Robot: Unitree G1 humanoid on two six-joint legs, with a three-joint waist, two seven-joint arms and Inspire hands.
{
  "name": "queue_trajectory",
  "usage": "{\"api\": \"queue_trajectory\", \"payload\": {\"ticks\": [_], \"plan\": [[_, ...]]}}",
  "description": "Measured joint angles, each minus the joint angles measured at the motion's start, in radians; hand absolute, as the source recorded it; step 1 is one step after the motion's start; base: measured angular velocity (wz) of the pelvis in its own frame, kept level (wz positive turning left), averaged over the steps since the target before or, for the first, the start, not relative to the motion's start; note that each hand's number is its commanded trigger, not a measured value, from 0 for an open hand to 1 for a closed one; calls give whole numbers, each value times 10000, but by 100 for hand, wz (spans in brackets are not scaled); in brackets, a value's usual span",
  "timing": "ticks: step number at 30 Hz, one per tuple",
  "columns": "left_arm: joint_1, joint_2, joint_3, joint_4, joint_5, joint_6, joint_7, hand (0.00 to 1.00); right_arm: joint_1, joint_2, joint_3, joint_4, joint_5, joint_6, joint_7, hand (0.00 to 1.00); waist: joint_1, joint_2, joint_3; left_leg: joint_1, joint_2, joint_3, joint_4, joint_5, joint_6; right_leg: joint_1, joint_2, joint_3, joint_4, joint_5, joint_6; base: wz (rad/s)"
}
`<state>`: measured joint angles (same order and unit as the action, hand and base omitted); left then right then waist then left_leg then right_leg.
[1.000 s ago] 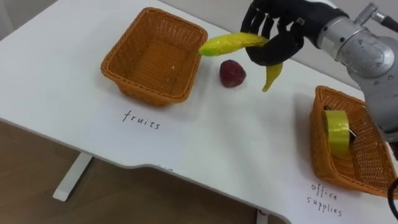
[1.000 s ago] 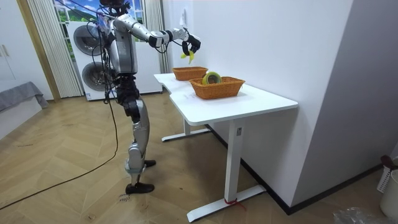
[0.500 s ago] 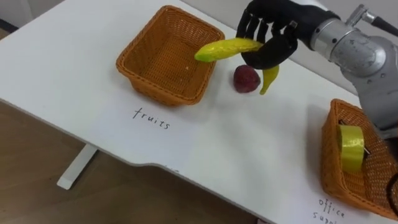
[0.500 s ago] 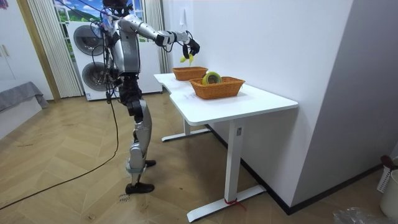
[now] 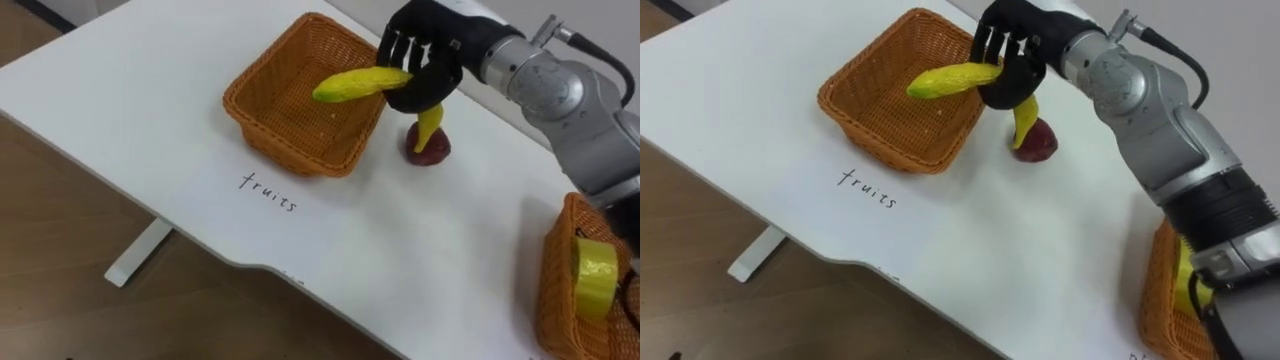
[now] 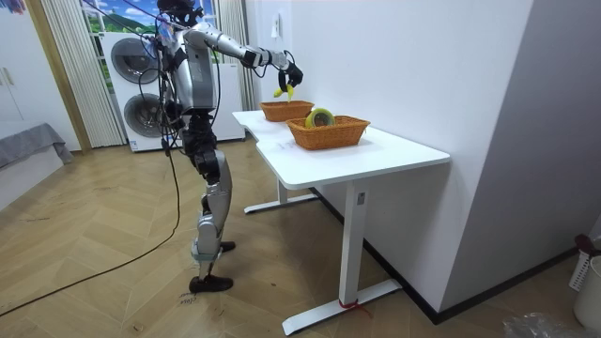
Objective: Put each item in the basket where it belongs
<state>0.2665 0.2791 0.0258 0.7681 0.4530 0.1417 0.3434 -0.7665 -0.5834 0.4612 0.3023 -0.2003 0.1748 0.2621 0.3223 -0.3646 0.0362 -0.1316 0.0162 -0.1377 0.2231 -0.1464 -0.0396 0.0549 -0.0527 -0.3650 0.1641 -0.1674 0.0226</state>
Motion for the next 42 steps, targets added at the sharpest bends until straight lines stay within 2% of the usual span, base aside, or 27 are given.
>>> {"api": "queue_trajectory", "payload": {"ticks": [4,7,14,18,26,33,36,37,38,42], "plan": [[4,47,-175,-5,2,12,1,0,-44,1,6,498,-14,18,-111,100,150,24,40,-151,-17,-46,63,-2,-3,-36,0,-150,-13,0,0,4],[2,109,-342,21,2,28,-12,0,-483,3,331,768,-17,27,-223,100,152,33,51,-339,-50,-51,156,-6,-5,-84,5,-221,-163,0,0,2],[-147,106,-516,-16,1,27,-9,0,-686,9,390,760,15,-24,-952,100,321,41,57,-775,-86,-171,408,-7,-4,-376,-3,-539,-139,0,0,6],[-244,109,-605,-14,2,25,15,0,-845,14,487,768,13,-114,-1434,100,438,120,121,-884,-136,-316,498,-8,-4,-387,-2,-615,-139,0,0,9],[-332,133,-637,-17,2,4,18,0,-1159,25,1091,819,11,-275,-1875,100,423,113,116,-998,-185,-524,552,-6,-6,-372,11,-771,-138,0,0,8],[-319,178,-699,-116,10,1,18,0,-1170,307,1225,819,-102,-300,-2067,100,447,89,96,-1037,-208,-599,648,-6,-5,-369,10,-860,-138,0,0,2],[-272,183,-708,-330,215,-13,27,0,-1171,420,1358,828,-628,-314,-2210,55,458,77,86,-1049,-208,-609,668,-7,-5,-367,6,-1014,-138,0,0,0],[-256,192,-711,-448,214,-18,32,0,-1171,419,1459,830,-851,-322,-2286,12,477,75,85,-1053,-208,-607,654,-7,-5,-366,4,-1047,-136,0,0,0],[-252,196,-712,-494,214,-29,34,0,-1171,419,1493,830,-887,-322,-2311,0,486,75,84,-1053,-208,-606,641,-7,-5,-366,2,-1047,-134,0,0,0],[-253,244,-722,-644,213,-199,177,0,-1171,419,1551,838,-887,-327,-2506,0,573,61,73,-1050,-208,-603,615,-7,-5,-363,1,-1048,-133,0,0,0]]}}
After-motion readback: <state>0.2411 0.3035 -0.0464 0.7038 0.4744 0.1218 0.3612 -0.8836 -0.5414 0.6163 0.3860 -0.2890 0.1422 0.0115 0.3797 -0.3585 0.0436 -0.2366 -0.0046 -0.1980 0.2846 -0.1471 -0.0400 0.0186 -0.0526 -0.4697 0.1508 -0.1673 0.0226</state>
